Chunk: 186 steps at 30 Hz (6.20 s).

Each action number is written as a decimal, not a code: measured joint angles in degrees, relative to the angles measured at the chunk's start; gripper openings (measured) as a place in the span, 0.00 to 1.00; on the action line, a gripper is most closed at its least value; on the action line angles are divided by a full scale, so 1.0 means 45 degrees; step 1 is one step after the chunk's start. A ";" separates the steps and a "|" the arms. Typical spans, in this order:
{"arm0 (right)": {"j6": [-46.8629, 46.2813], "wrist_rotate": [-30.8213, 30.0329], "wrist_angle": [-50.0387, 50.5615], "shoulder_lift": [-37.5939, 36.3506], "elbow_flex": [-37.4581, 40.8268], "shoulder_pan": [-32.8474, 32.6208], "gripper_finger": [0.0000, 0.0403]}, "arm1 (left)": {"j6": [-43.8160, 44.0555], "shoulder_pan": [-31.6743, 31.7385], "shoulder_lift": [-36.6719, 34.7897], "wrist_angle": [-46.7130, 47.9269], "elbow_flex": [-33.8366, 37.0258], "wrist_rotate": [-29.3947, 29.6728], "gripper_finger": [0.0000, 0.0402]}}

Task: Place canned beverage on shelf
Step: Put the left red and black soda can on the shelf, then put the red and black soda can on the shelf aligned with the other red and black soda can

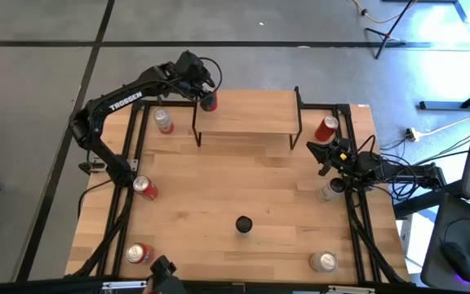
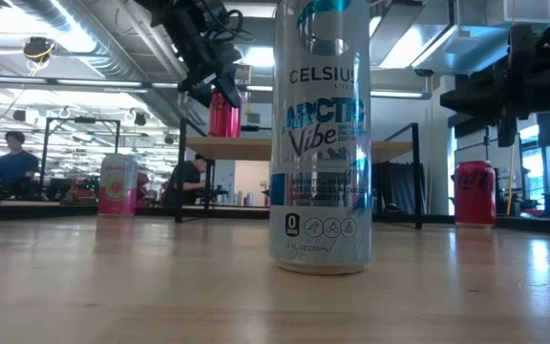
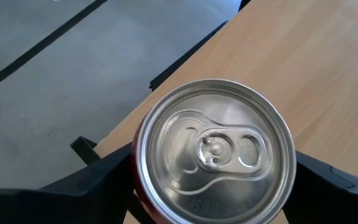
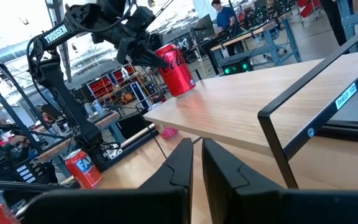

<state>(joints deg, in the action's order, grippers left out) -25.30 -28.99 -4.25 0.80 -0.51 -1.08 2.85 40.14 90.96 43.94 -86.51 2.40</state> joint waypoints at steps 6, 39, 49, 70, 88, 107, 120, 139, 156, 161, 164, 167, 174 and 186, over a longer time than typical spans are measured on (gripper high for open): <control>-0.0865 -0.0117 -0.0151 0.0000 0.0010 0.0000 0.06 | -0.0088 0.0000 0.0000 -0.0008 0.0021 -0.0030 0.91; 0.1517 -0.7714 0.7321 0.5833 -0.6941 0.0614 0.68 | 0.0239 -0.3739 -0.1389 0.1524 -0.3411 0.2019 0.95; -0.1646 -0.3880 0.9211 0.8106 -0.7232 0.5155 0.73 | 0.0003 -0.4663 -0.1394 0.1514 -0.3411 0.1888 0.95; -0.1805 0.0347 0.9151 1.0498 -0.7242 0.9938 0.70 | -0.0484 -0.5433 -0.1394 0.1785 -0.3411 0.1440 0.95; -0.1996 0.0056 0.8470 1.1803 -0.6960 0.9918 0.70 | -0.0748 -0.5430 -0.1394 0.1768 -0.3409 0.1000 0.95; -0.2039 0.0682 0.8741 1.1131 -0.6916 0.9918 0.50 | -0.0655 -0.5440 -0.1394 0.1763 -0.3411 0.0912 0.95; -0.1602 0.2963 1.0310 0.9214 -0.7006 0.9899 0.51 | -0.0596 -0.5445 -0.1394 0.1877 -0.3411 0.0907 0.95; -0.0656 0.5870 1.0684 0.8964 -0.7179 0.9168 0.52 | 0.0006 -0.6144 -0.1394 0.2040 -0.3406 0.0914 0.95; -0.0303 0.5809 0.9210 0.9822 -0.7169 0.3619 0.53 | 0.0012 -0.6311 -0.1394 0.2124 -0.3406 0.0957 0.95; 0.0751 0.5848 0.7645 1.0930 -0.7176 0.2612 0.53 | 0.0245 -0.6781 -0.1384 0.3051 -0.3406 0.0874 0.95; 0.1361 0.5829 0.6638 1.1559 -0.7184 0.2271 0.54 | 0.0251 -0.7309 -0.1323 0.3181 -0.2899 0.0851 0.95; 0.1399 0.5845 0.5847 1.2106 -0.7189 0.2215 0.54 | 0.0258 -0.7785 -0.1346 0.2855 -0.2058 0.0518 0.95; 0.1381 0.6142 0.4401 1.2870 -0.7184 0.2229 0.55 | 0.0584 -0.8268 -0.2798 0.0750 0.0690 0.0200 0.95; 0.1413 0.6429 0.4015 1.3525 -0.7715 0.2234 0.82 | 0.1322 -0.8277 -0.4534 -0.0509 0.2624 0.0247 0.95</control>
<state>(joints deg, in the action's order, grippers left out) -18.94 -0.06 13.82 61.66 -35.23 8.97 8.80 2.89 70.55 41.65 -74.71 3.51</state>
